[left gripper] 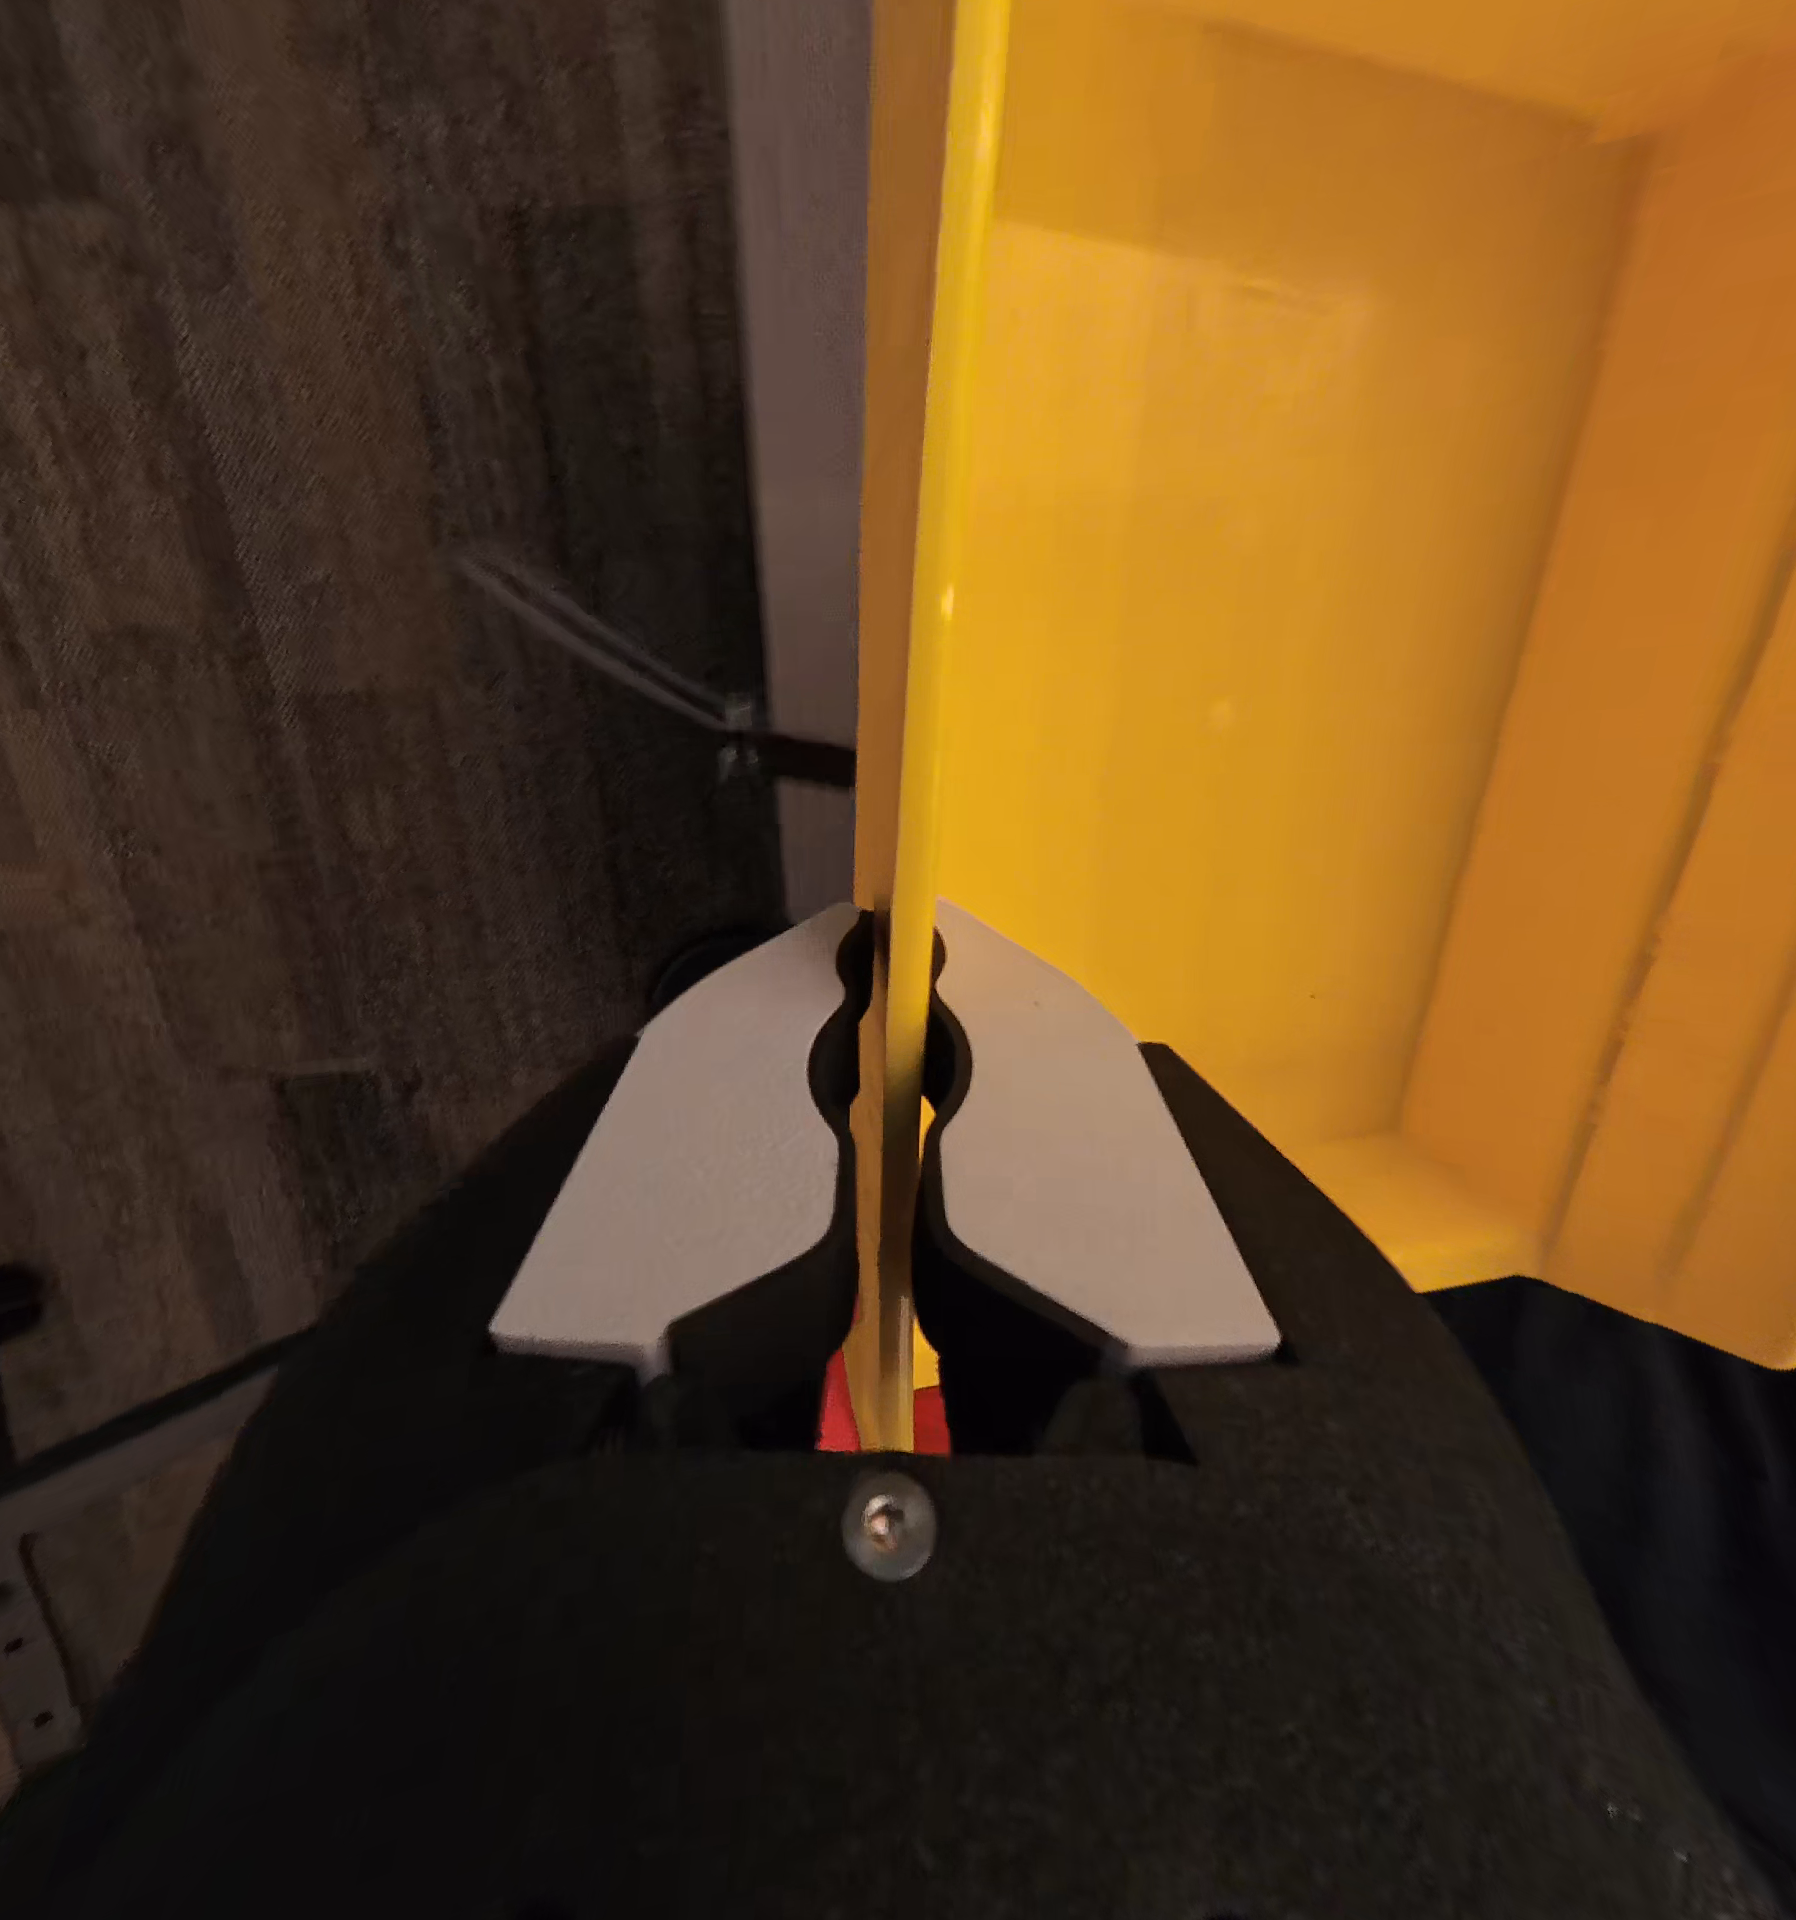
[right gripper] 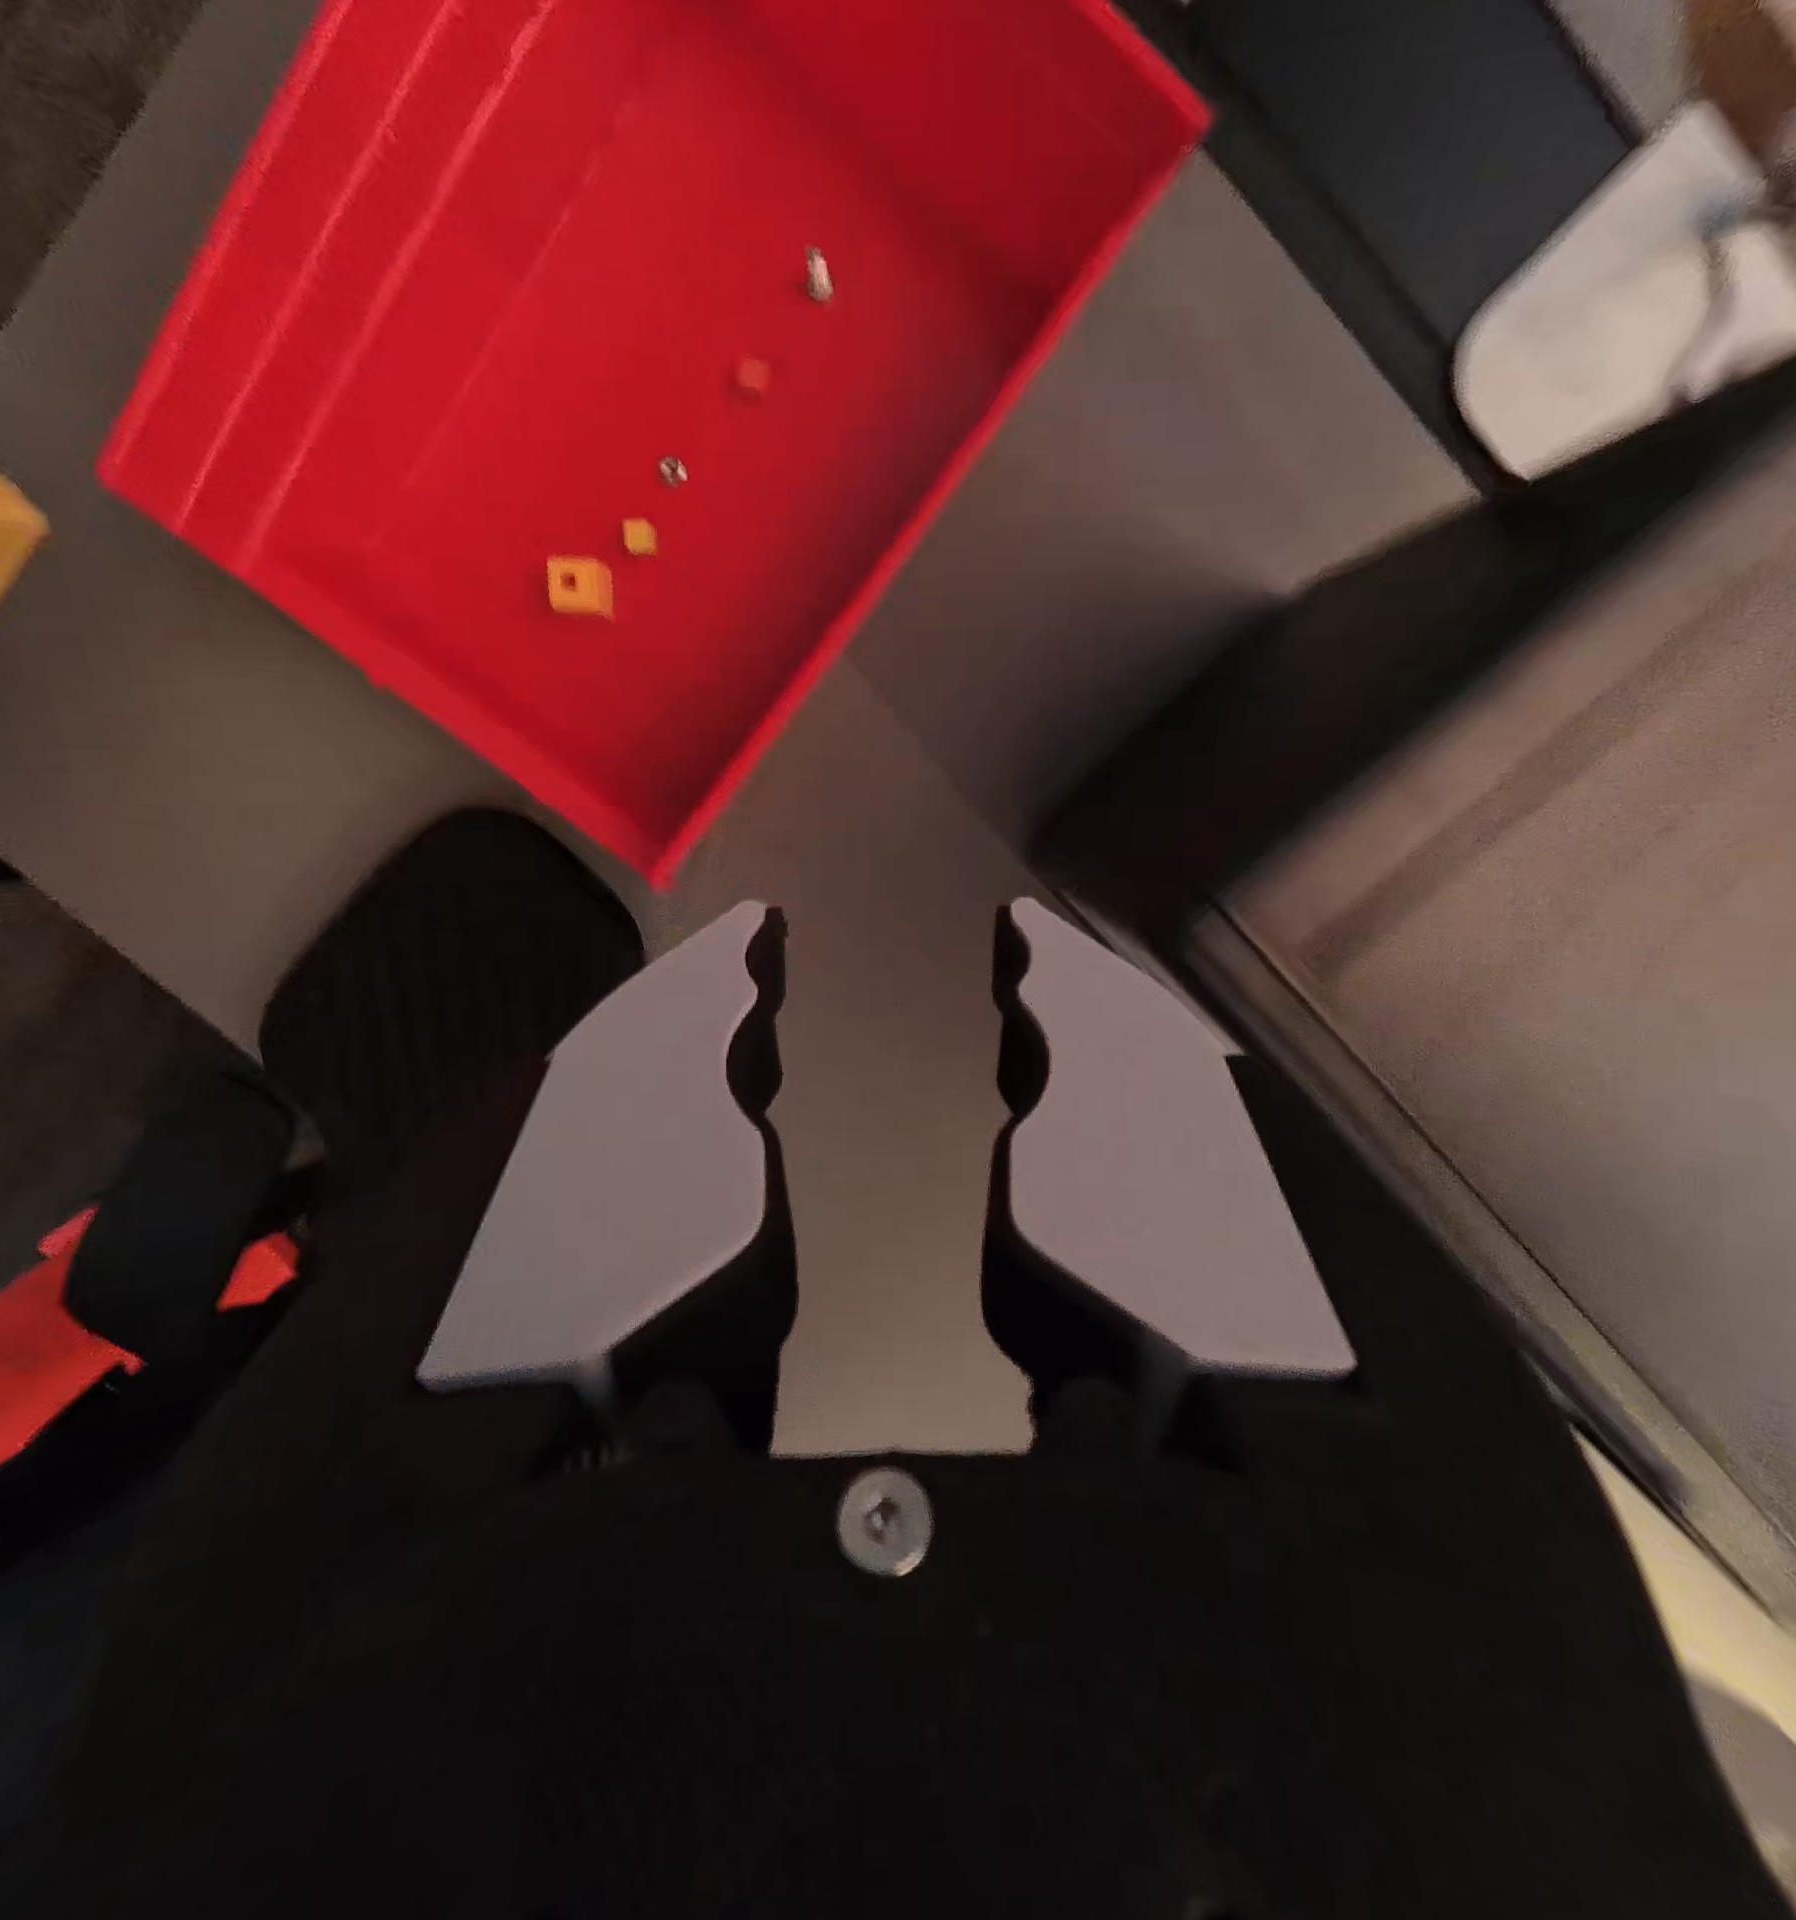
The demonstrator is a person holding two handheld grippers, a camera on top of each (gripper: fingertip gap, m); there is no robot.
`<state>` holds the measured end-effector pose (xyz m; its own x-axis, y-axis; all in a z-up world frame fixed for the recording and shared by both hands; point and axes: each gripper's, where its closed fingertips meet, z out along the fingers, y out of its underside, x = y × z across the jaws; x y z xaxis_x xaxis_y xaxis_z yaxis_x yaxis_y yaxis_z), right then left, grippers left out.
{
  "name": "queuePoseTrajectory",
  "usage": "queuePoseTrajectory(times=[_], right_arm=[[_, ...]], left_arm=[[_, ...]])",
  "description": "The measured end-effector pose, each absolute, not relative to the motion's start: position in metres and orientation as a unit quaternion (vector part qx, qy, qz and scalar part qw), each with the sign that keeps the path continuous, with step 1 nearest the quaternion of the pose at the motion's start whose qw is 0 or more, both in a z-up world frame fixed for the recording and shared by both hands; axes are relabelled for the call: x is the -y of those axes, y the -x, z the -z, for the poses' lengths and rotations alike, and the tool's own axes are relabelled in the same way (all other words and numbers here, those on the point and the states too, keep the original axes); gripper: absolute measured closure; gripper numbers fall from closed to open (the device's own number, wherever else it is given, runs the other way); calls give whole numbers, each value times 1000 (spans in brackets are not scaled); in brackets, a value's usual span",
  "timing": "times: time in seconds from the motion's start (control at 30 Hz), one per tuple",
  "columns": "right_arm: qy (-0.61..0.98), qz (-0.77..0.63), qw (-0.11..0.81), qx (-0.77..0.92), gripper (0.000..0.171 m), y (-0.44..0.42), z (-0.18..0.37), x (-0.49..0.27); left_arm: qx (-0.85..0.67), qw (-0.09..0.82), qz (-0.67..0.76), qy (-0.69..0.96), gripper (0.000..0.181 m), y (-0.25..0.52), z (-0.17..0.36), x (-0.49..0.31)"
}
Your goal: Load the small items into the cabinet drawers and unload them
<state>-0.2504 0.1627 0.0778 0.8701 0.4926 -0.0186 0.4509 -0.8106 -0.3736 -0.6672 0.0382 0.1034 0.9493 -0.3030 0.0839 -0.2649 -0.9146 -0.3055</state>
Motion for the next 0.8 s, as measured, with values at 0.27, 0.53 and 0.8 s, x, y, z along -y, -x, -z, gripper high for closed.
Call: queuePoseTrajectory(times=[0.27, 0.53, 0.8], right_arm=[[971, 50, 175, 155, 130, 43, -207, -38], [987, 102, 122, 15, 130, -113, -233, 122], [987, 93, 110, -66, 129, -178, -215, 234]], left_arm=[[-311, 113, 122, 936, 176, 491, -85, -32], [-496, 59, 133, 856, 176, 286, -49, -13], [-622, 7, 187, 760, 176, 53, -25, 46]])
